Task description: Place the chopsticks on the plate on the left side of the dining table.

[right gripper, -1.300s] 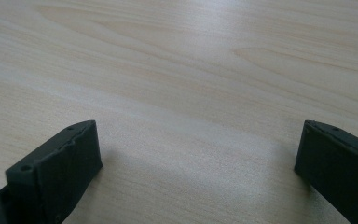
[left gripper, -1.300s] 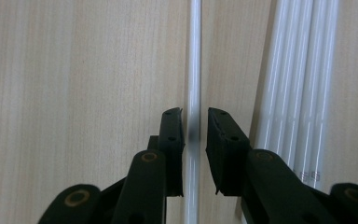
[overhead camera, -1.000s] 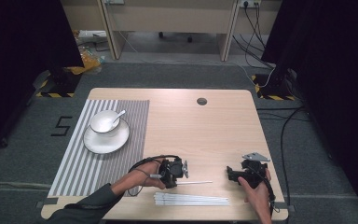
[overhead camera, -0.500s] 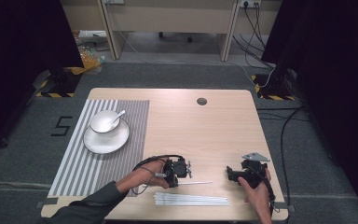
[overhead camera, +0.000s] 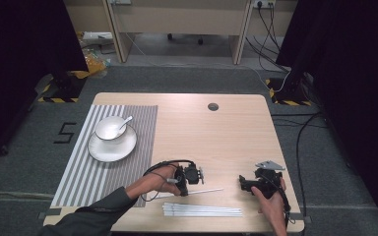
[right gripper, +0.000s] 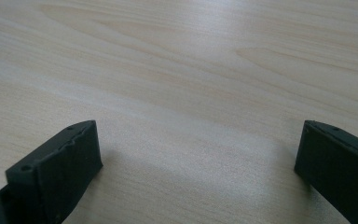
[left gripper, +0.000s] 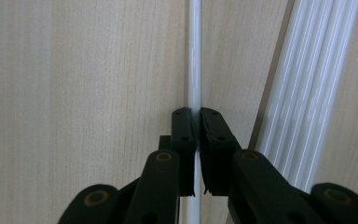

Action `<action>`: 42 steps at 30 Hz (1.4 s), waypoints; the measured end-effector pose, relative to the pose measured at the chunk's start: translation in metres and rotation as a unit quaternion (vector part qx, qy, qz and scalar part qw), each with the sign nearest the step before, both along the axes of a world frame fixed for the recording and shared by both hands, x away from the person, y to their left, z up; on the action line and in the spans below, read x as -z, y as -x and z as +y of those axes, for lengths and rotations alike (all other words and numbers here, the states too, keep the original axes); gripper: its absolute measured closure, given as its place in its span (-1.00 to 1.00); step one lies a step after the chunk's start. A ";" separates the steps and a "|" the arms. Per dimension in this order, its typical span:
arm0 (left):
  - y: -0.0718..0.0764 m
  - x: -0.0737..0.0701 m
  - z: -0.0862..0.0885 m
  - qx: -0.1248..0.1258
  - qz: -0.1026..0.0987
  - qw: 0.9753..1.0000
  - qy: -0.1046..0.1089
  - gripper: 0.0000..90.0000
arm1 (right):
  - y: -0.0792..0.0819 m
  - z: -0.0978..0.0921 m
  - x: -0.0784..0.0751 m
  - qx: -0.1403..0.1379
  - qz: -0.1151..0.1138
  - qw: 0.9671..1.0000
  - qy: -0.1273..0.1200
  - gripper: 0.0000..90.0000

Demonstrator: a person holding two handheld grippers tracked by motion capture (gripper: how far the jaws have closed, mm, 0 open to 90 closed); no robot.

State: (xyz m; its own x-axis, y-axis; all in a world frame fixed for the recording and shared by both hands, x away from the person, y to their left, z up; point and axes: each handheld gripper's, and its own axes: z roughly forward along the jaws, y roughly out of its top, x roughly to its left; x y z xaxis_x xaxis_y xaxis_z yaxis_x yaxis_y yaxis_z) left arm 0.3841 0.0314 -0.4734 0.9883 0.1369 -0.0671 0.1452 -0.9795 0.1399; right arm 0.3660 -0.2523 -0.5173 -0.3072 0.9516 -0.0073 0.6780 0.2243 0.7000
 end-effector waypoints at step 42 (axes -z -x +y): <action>-0.033 -0.040 0.097 -0.082 -0.054 0.995 -0.008 0.88 | 0.000 0.000 0.000 -0.001 0.000 1.000 0.001 -0.99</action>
State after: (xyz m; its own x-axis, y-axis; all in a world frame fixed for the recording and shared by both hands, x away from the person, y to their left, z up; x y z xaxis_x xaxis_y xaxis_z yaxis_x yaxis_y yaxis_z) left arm 0.4167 0.1285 -0.4334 0.9540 0.2971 0.0411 0.2883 -0.9461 0.1478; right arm 0.3664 -0.2524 -0.5173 -0.3095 0.9509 -0.0092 0.6770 0.2271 0.7001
